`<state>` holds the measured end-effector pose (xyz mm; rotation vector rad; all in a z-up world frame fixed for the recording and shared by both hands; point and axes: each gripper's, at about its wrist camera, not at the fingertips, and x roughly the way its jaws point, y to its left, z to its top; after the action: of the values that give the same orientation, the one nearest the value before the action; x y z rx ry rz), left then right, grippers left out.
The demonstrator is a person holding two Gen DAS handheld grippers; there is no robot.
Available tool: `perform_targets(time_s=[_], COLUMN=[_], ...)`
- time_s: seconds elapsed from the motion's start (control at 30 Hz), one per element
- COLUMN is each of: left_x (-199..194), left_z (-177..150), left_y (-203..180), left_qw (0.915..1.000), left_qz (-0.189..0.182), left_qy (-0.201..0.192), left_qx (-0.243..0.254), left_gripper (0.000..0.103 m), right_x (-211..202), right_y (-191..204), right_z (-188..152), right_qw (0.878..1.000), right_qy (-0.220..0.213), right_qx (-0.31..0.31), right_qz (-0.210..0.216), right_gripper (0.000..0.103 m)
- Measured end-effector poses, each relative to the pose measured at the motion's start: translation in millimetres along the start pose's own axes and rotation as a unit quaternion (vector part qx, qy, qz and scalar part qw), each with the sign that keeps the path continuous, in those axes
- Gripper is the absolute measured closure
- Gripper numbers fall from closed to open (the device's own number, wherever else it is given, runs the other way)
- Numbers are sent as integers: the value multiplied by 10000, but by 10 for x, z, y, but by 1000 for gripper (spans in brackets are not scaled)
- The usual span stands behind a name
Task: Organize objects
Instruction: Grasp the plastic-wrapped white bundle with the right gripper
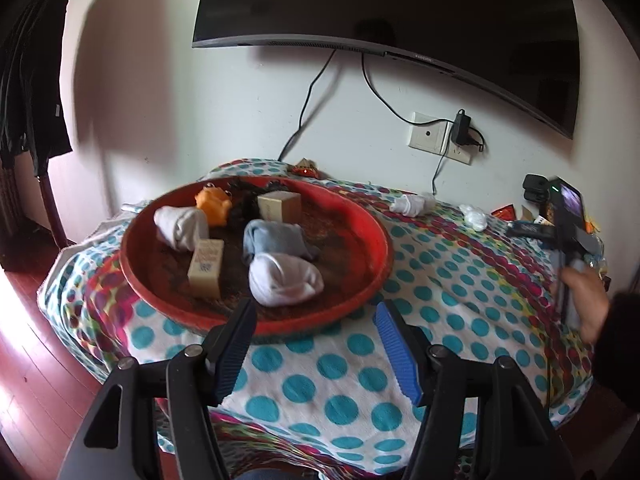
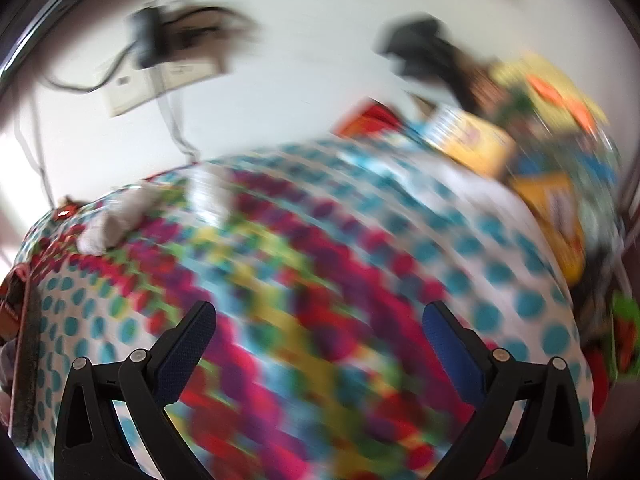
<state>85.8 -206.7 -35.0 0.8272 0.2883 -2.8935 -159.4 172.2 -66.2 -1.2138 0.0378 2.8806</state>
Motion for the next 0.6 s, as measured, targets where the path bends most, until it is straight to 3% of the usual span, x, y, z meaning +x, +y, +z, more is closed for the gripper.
perform_targets(time_s=[0.13,0.27,0.33,0.5,0.57,0.6], left_x=[94,123,134,159,182,185], left_z=[-36,-23,-19,-28,-39,-42], left_y=[44,132,150,98,88,89], left_qw=[9998,9998,9997,9997,9995,9995], left_qz=[-104,-107,-125,-177,-201,-213], left_qy=[149,142,167,178,233,240], left_qx=[-30,-132,-154,-26,-29,-43], left_gripper=[39,39,39,39,39,39], right_x=[249,532,692,971,1033,1035], right_y=[428,580,601,626,642,639], right_z=[275,496,589,675,665,657], right_qw=[9982,9993,9994,9991,9988,9989], right_qy=[91,161,204,430,480,450], right_qx=[-576,-333,-197,-26,-18,-17], right_qz=[-154,-46,-215,-7,-84,-90], right_gripper=[0,1,4,54,66,66])
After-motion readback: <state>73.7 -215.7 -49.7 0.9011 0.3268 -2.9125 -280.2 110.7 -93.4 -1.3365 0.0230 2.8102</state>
